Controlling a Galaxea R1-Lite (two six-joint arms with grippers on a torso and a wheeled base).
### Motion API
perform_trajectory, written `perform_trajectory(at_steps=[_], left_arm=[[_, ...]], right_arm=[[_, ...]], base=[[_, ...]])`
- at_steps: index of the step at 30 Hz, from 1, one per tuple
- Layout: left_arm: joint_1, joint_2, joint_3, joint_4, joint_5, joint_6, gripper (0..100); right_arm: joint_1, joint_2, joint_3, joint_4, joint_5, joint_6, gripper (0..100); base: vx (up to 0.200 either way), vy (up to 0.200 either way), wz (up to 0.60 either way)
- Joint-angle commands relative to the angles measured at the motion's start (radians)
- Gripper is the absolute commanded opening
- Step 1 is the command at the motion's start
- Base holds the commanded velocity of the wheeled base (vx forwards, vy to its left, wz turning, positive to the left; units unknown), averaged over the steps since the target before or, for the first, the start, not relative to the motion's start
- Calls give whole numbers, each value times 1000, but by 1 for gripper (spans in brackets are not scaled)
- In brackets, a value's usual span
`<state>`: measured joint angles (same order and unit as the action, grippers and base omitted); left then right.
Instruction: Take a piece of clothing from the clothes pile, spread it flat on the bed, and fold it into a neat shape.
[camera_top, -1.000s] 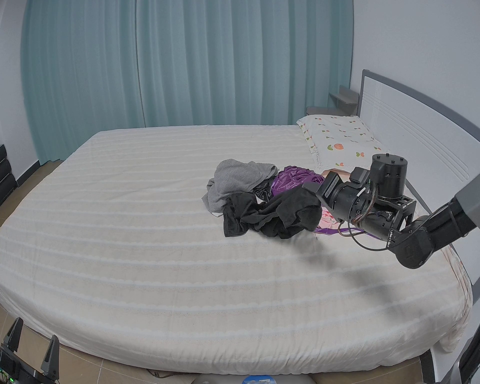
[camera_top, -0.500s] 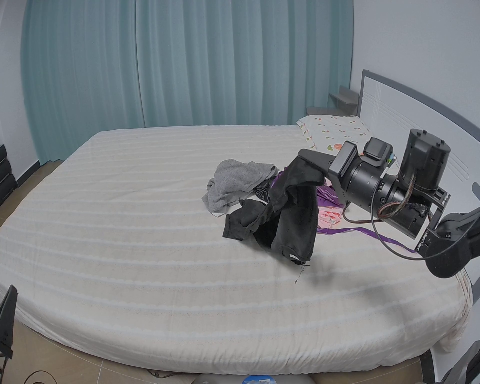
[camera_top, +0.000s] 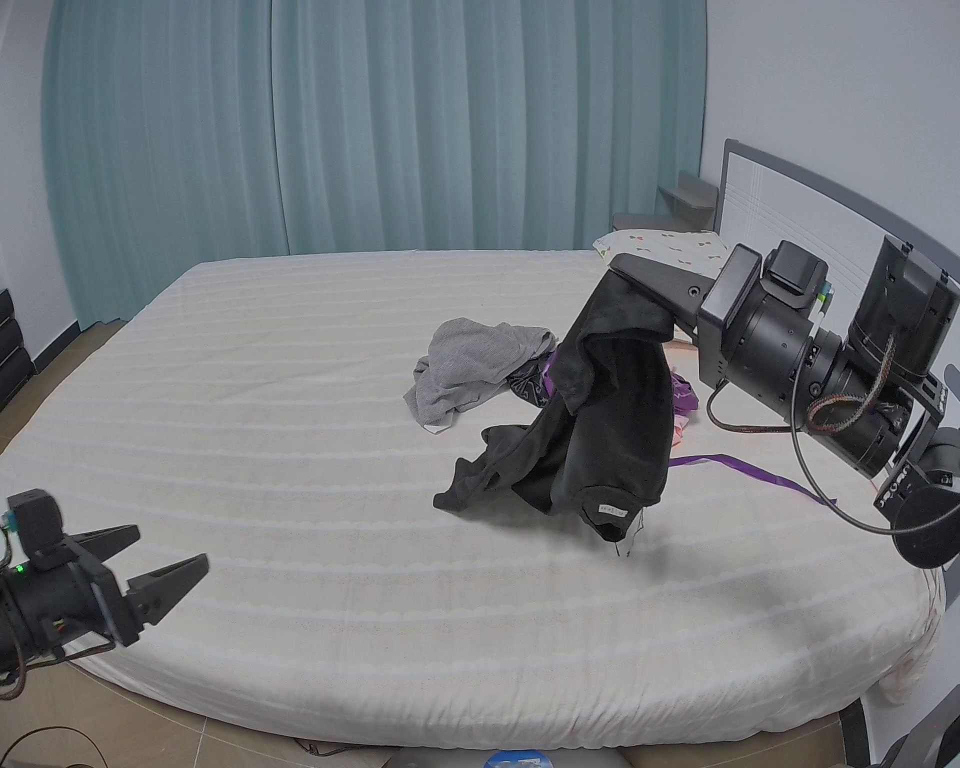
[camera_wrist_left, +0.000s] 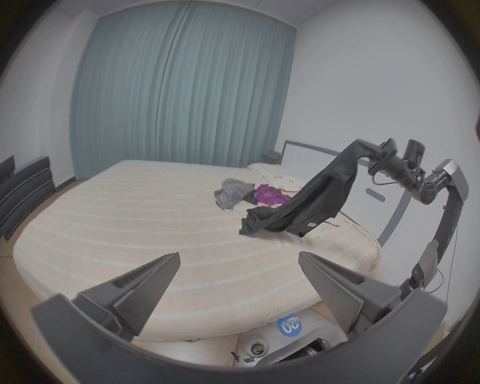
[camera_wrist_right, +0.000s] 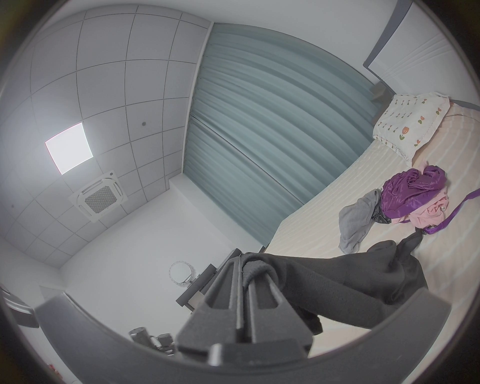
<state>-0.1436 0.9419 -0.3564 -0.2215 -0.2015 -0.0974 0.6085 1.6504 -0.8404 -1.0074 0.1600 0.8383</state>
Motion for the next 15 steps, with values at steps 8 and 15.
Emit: perform_trajectory(at_steps=[8, 15], left_arm=[[-240, 1019, -98, -616, 31, -79, 100], [-324, 1259, -308, -651, 39, -114, 100]], right_arm=[[0, -8, 27, -8, 12, -1, 0], [16, -3, 11, -8, 10, -2, 0]], base=[[0, 0, 0], [0, 0, 0]])
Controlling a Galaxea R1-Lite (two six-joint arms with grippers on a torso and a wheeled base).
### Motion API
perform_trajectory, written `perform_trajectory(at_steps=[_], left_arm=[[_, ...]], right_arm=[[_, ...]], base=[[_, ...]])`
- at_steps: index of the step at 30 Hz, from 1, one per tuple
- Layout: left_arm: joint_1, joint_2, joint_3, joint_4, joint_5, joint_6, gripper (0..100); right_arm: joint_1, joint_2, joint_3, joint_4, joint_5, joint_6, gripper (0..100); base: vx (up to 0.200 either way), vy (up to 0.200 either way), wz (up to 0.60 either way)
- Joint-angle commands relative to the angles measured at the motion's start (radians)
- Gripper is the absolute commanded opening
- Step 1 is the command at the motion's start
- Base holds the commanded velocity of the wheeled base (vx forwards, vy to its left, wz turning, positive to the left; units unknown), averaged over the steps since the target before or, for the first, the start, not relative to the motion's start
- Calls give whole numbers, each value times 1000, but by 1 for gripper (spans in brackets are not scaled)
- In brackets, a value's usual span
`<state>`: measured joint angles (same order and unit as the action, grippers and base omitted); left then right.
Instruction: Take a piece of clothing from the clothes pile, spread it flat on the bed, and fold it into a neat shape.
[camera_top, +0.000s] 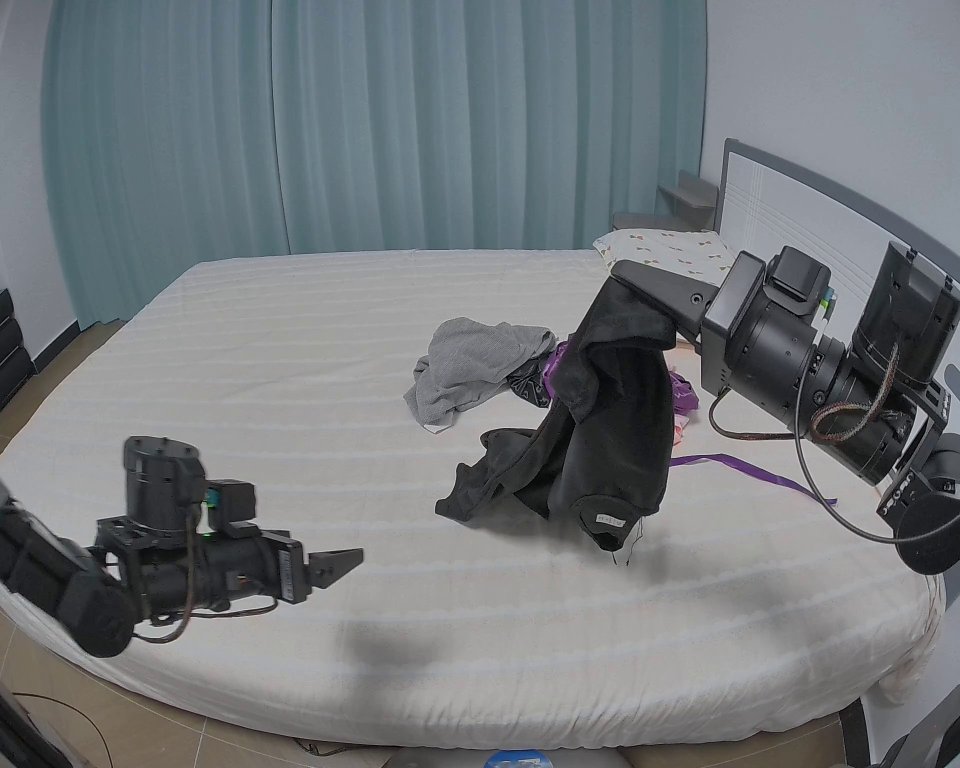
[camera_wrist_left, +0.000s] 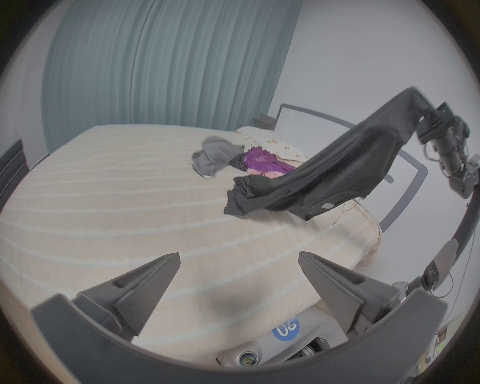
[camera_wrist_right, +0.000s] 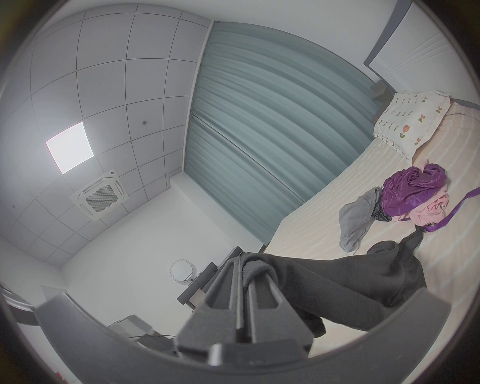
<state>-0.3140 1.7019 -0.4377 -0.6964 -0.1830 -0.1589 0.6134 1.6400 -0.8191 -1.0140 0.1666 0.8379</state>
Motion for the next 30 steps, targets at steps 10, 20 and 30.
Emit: perform_trajectory(at_steps=[10, 20, 30], left_arm=[[-191, 737, -527, -166, 103, -48, 100], [-203, 872, -794, -132, 143, -50, 100], [-192, 935, -883, -130, 212, -51, 0]], right_arm=[[42, 14, -28, 3, -6, -23, 0], [60, 24, -26, 0, -9, -39, 0], [48, 26, -28, 0, -9, -42, 0]], base=[[0, 0, 0], [0, 0, 0], [0, 0, 0]])
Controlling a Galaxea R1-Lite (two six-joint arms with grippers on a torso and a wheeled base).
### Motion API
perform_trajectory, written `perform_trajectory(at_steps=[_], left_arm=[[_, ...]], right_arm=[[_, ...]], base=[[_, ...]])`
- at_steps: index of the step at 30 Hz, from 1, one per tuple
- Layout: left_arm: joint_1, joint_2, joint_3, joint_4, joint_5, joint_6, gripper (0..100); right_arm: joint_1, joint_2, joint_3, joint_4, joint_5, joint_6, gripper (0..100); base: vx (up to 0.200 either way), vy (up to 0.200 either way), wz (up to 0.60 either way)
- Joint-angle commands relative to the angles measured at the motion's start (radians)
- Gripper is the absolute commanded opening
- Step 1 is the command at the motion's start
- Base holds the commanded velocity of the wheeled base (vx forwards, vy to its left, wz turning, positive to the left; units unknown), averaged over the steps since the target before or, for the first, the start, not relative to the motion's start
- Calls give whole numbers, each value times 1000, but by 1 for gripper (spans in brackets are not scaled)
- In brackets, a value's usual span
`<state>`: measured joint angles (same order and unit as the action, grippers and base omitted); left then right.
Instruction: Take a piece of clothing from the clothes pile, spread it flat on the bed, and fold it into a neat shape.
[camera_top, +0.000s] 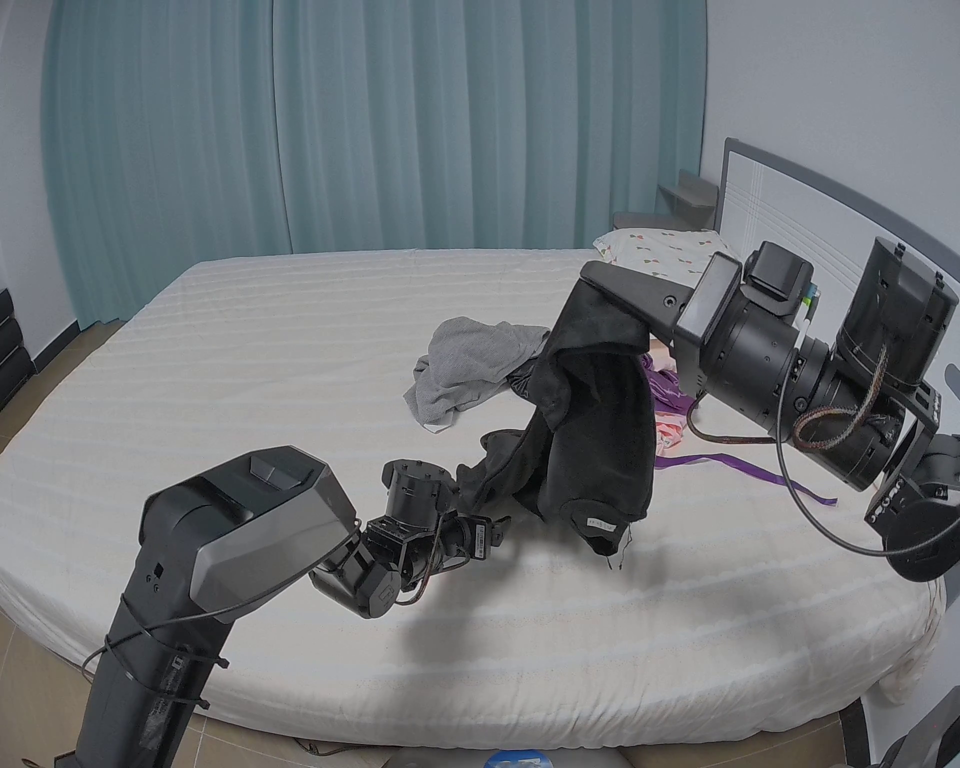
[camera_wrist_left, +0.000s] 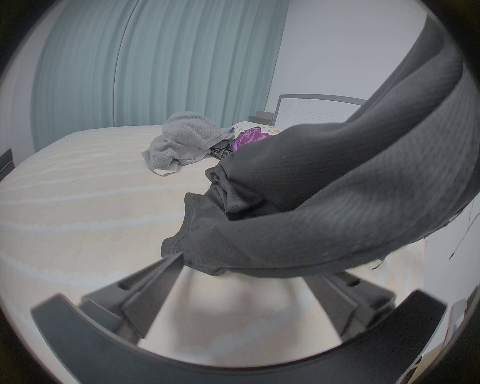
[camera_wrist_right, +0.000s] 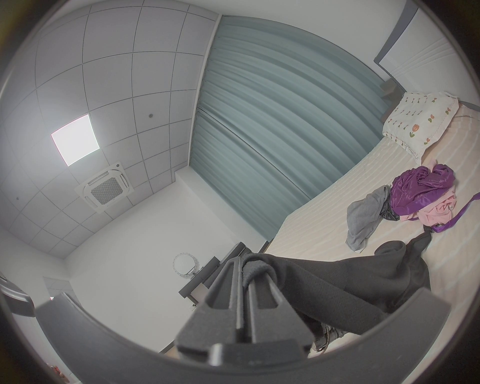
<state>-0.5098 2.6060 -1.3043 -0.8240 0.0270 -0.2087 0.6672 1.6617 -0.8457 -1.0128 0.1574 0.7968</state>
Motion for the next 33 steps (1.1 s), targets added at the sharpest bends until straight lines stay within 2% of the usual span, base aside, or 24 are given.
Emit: perform_trajectory(at_steps=[1, 2, 5, 7, 14, 19, 21, 22, 23, 25, 28, 33], left_arm=[[5, 29, -18, -3, 4, -1, 0], [5, 29, -18, -3, 4, -3, 0], [14, 22, -9, -30, 90, -11, 0], [17, 5, 14, -60, 116, -28, 0], [57, -178, 206, -79, 114, -74, 0], [82, -405, 306, -67, 113, -225, 0], [82, -483, 313, -46, 113, -296, 0], [82, -483, 313, -46, 113, -296, 0], [82, -564, 315, -10, 117, -356, 0], [85, -635, 315, 13, 117, -385, 0], [106, -721, 315, 20, 120, -390, 0], [145, -771, 372, 16, 110, -396, 0]], right_arm=[[-9, 4, -1, -1, 1, -1, 0], [-9, 4, -1, -1, 1, -1, 0], [-37, 6, 4, -1, 2, -5, 0], [-60, 10, 10, 0, 4, -14, 0], [-166, 95, 2, -1, 2, -24, 0], [-247, 210, -49, -17, -7, -45, 0], [-250, 222, -72, -40, -32, -45, 0], [-250, 222, -72, -40, -32, -45, 0], [-250, 219, -96, -78, -64, -50, 0], [-252, 205, -142, -109, -93, -53, 0], [-256, 161, -202, -107, -134, -57, 0], [-264, 156, -134, -106, -124, -70, 0]], base=[[0, 0, 0], [0, 0, 0], [0, 0, 0], [0, 0, 0], [0, 0, 0], [0, 0, 0], [0, 0, 0], [0, 0, 0], [0, 0, 0], [0, 0, 0], [0, 0, 0], [0, 0, 0]])
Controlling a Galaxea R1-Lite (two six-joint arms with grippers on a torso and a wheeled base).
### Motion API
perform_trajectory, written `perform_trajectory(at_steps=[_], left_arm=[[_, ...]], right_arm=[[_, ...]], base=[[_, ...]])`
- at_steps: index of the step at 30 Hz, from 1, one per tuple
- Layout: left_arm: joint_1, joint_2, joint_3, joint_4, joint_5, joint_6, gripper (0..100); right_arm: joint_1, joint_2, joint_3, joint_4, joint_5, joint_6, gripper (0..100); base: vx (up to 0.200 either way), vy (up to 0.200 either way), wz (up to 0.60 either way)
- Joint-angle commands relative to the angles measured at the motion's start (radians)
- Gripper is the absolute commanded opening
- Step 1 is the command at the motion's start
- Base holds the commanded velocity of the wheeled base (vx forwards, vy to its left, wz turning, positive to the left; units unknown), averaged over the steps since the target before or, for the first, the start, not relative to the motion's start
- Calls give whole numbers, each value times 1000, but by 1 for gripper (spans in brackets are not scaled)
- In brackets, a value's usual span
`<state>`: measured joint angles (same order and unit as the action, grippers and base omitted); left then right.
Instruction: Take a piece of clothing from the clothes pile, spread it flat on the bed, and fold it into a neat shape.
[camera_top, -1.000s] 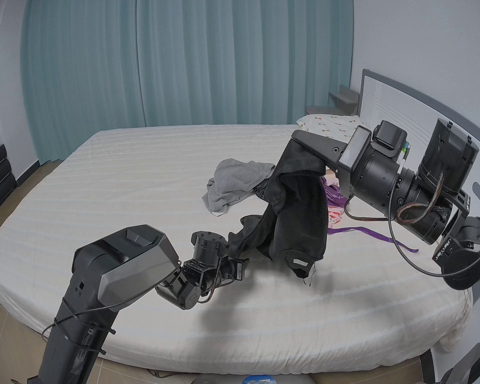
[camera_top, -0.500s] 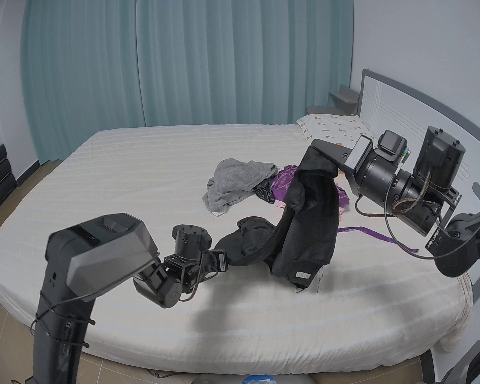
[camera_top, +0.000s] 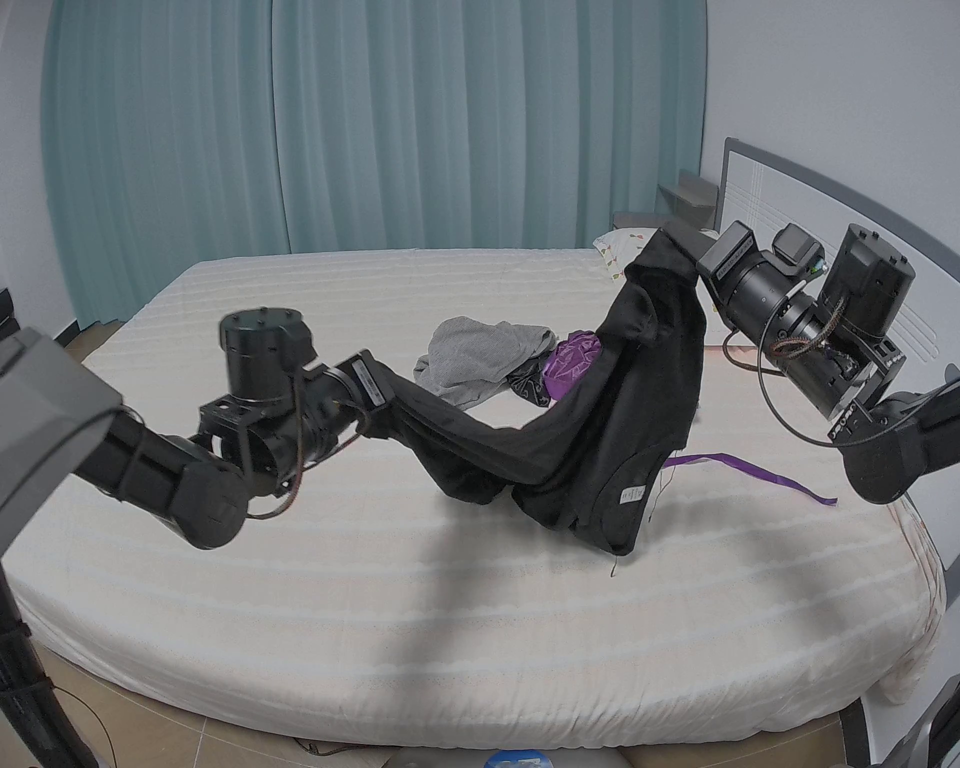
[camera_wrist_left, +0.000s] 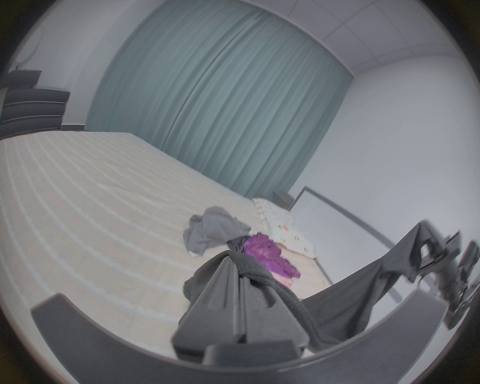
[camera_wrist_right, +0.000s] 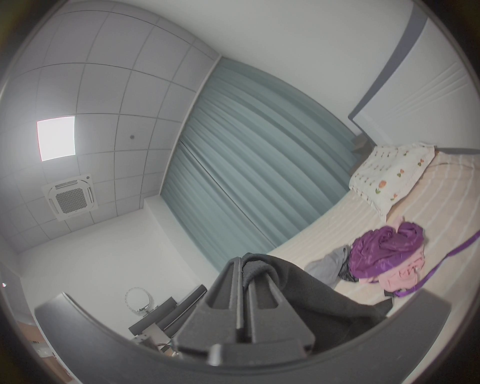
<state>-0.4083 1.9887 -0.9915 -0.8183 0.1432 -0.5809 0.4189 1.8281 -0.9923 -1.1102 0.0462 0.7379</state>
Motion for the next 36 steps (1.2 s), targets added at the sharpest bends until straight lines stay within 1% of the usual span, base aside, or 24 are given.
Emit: perform_trajectory(at_steps=[1, 2, 3, 5, 6, 7, 8, 10, 16, 21, 23, 25, 26, 30, 33, 36], left_arm=[[45, -149, 77, 7, -5, -24, 0], [45, -148, 80, 5, -5, -22, 0], [45, -133, 142, -13, -7, -22, 0], [39, -123, 174, -30, -10, -24, 0], [32, -116, 221, -70, -17, -25, 0], [32, -116, 221, -70, -17, -25, 0], [26, -114, 258, -107, -34, -39, 0], [20, -114, 284, -120, -45, -56, 0], [2, -94, 347, -125, -48, -140, 0], [-14, -91, 393, -125, -53, -162, 0], [-26, -91, 410, -125, -53, -189, 0], [-27, -93, 410, -125, -53, -197, 0], [-30, -91, 412, -125, -53, -220, 0], [-33, -91, 452, -125, -62, -237, 0], [-40, -88, 475, -125, -88, -238, 0], [-40, -85, 479, -125, -90, -249, 0]], right_arm=[[-15, -1, 38, -8, -8, -11, 0], [-15, -1, 43, -8, -6, -11, 0], [-15, 28, 106, -19, 29, -9, 0], [-17, 43, 136, -20, 50, -5, 0], [-26, 63, 166, -20, 64, -3, 0], [-26, 63, 166, -20, 64, -3, 0], [-31, 82, 181, -20, 60, 0, 0], [-32, 91, 205, -20, 60, 2, 0], [-20, 96, 290, -20, 60, 35, 0], [-28, 97, 322, -20, 52, 46, 0], [-29, 97, 342, -20, 44, 67, 0], [-29, 97, 348, -20, 41, 74, 0], [-26, 102, 360, -20, 40, 83, 0], [-25, 108, 383, -22, 38, 87, 0], [-22, 108, 408, -22, 38, 89, 0], [-19, 115, 428, -22, 38, 90, 0]], base=[[0, 0, 0], [0, 0, 0], [0, 0, 0], [0, 0, 0], [0, 0, 0], [0, 0, 0], [0, 0, 0], [0, 0, 0], [0, 0, 0], [0, 0, 0], [0, 0, 0], [0, 0, 0], [0, 0, 0], [0, 0, 0], [0, 0, 0], [0, 0, 0]])
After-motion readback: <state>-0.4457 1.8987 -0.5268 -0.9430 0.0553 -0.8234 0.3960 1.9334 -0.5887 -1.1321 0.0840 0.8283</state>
